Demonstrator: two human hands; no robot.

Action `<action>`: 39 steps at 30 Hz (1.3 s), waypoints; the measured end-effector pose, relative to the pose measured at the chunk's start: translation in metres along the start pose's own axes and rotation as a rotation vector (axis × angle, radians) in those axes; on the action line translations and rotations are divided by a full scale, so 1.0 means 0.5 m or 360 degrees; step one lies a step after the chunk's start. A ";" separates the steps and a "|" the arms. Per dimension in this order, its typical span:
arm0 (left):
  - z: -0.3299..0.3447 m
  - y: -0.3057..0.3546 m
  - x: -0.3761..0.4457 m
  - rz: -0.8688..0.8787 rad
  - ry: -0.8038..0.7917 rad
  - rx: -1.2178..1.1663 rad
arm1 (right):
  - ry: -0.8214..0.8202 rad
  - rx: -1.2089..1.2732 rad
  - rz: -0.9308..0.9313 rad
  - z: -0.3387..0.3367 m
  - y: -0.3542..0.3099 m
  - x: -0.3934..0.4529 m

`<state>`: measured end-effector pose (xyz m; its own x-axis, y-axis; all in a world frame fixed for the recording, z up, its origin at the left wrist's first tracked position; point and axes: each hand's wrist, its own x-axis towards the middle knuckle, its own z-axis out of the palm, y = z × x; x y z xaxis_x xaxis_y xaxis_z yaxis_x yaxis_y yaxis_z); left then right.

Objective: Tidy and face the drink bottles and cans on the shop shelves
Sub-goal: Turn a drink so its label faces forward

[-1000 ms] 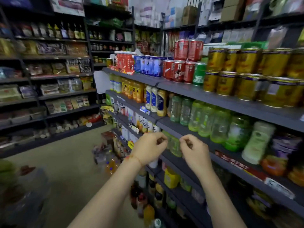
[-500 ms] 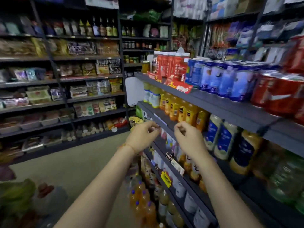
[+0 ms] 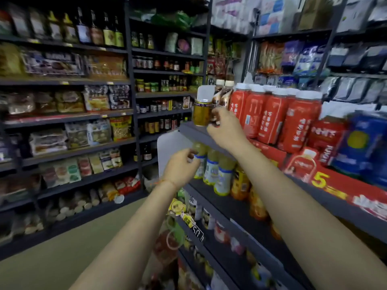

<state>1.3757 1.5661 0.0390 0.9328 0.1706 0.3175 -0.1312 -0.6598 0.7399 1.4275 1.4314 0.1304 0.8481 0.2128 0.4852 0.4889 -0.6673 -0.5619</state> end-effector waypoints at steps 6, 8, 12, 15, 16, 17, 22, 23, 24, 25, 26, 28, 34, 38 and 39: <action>0.008 -0.058 0.186 0.0260 -0.0149 0.0114 | -0.0110 -0.0210 0.0298 0.114 -0.004 0.222; 0.012 -0.080 0.213 0.0325 -0.0170 0.0221 | -0.0074 -0.0186 0.0408 0.143 0.010 0.272; 0.017 -0.104 0.230 0.0393 -0.0168 0.0256 | 0.0153 -0.0066 0.0405 0.180 0.033 0.316; 0.013 -0.103 0.229 0.0379 -0.0180 0.0217 | 0.0300 -0.0010 0.0330 0.191 0.030 0.307; 0.010 -0.102 0.230 0.0362 -0.0185 0.0196 | 0.0341 0.0033 0.0282 0.187 0.025 0.296; 0.007 -0.100 0.231 0.0350 -0.0197 0.0197 | 0.0378 0.0103 0.0227 0.178 0.015 0.280; -0.009 -0.059 0.202 0.0120 -0.0309 -0.0155 | 0.0426 0.0697 0.0116 0.073 -0.041 0.158; -0.011 -0.037 0.180 0.0023 -0.0212 -0.0420 | 0.0384 0.0837 0.0133 0.046 -0.046 0.126; -0.013 -0.012 0.151 -0.0095 -0.0106 -0.0742 | 0.0332 0.0990 0.0151 0.018 -0.050 0.089; -0.015 0.015 0.118 -0.0229 -0.0040 -0.1085 | 0.0274 0.1118 0.0185 -0.009 -0.050 0.048; -0.017 0.045 0.078 -0.0346 -0.0049 -0.1427 | 0.0220 0.1205 0.0220 -0.032 -0.047 0.006; -0.008 0.102 -0.014 -0.0385 -0.0190 -0.1919 | 0.0149 0.1311 0.0311 -0.073 -0.032 -0.083; 0.085 0.265 -0.328 -0.0321 -0.0423 -0.1753 | 0.0162 0.1497 0.0416 -0.217 0.035 -0.376; 0.183 0.385 -0.526 -0.0419 -0.0633 -0.1863 | 0.0223 0.1559 0.0399 -0.342 0.089 -0.564; 0.206 0.415 -0.564 -0.0432 -0.0640 -0.1931 | 0.0227 0.1587 0.0434 -0.372 0.103 -0.603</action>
<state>1.1199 1.3056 0.0420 0.9840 -0.1755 0.0323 0.0555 0.4734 0.8791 1.1589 1.2001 0.0799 0.9549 0.0137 0.2967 0.2861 0.2260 -0.9312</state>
